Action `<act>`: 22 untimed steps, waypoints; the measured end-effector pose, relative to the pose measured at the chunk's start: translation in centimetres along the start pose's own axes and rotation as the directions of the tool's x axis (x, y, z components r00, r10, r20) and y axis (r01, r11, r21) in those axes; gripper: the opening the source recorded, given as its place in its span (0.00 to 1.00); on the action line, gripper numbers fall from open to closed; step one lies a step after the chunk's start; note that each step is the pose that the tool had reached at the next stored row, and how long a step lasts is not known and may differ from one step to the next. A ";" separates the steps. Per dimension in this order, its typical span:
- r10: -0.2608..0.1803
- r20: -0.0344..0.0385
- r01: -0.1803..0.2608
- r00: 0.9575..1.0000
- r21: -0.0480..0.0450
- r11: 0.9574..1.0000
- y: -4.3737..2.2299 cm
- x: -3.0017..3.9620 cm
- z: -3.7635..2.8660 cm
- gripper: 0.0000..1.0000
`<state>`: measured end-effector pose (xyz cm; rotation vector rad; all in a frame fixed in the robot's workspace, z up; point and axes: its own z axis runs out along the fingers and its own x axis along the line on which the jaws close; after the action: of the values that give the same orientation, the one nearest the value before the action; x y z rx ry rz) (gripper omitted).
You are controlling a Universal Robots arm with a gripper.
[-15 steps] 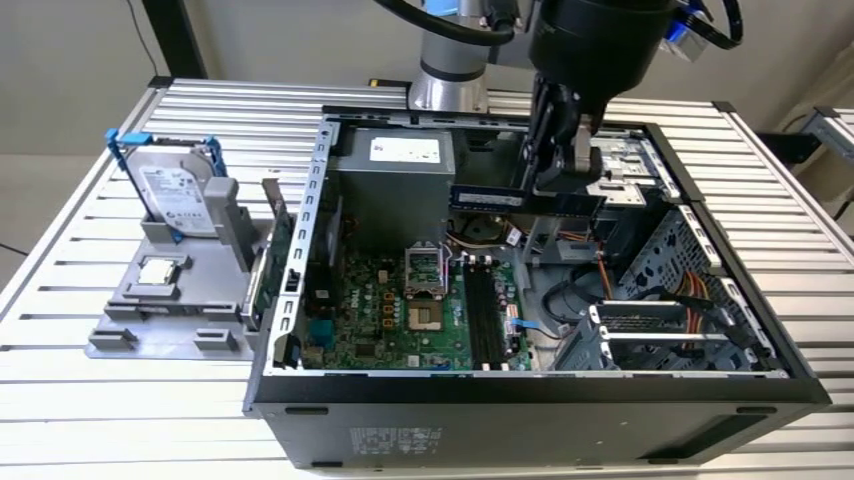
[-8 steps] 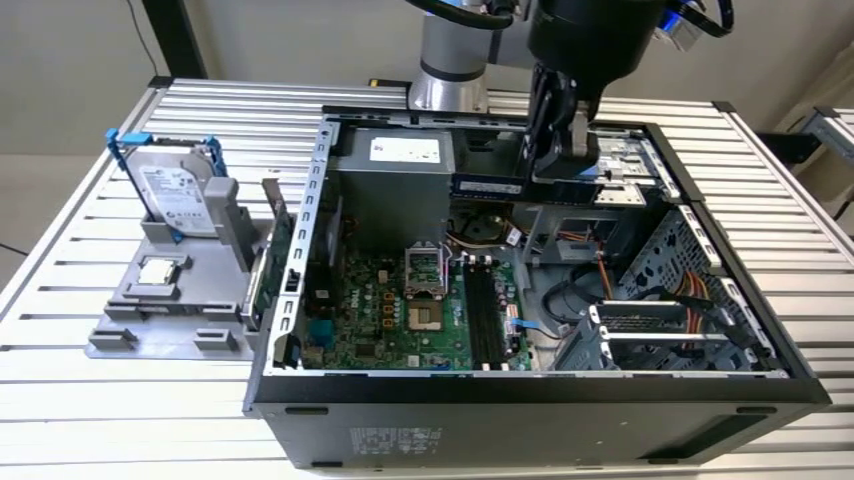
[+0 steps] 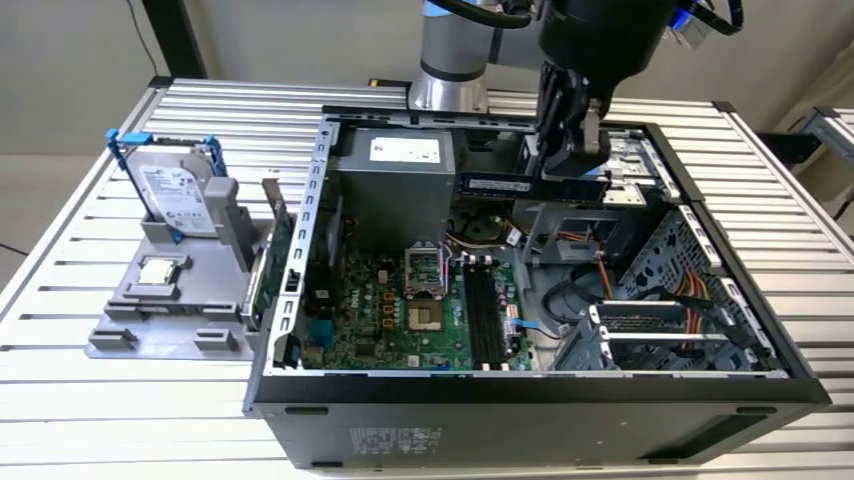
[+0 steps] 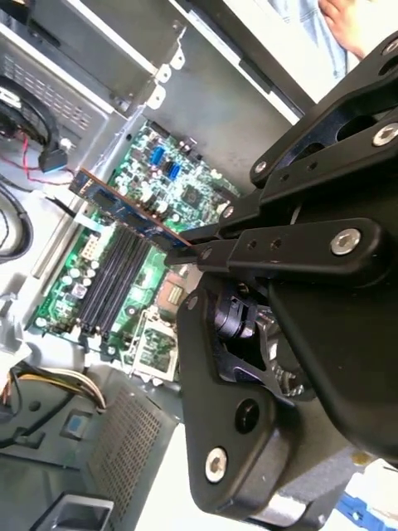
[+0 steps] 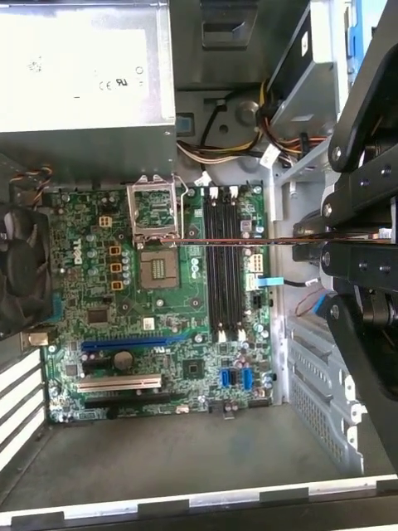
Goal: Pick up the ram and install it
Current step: 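Insert the ram into the slot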
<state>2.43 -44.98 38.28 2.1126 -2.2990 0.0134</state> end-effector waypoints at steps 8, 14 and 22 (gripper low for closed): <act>0.000 -0.001 0.000 1.000 0.000 1.000 -0.13 -0.75 0.01 0.00; 0.000 -0.005 0.000 1.000 0.000 1.000 -0.06 -1.55 0.05 0.00; 0.000 -0.009 0.000 1.000 0.001 1.000 -0.01 -2.20 0.09 0.00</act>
<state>2.63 -42.79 38.14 2.1088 -2.2946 0.0232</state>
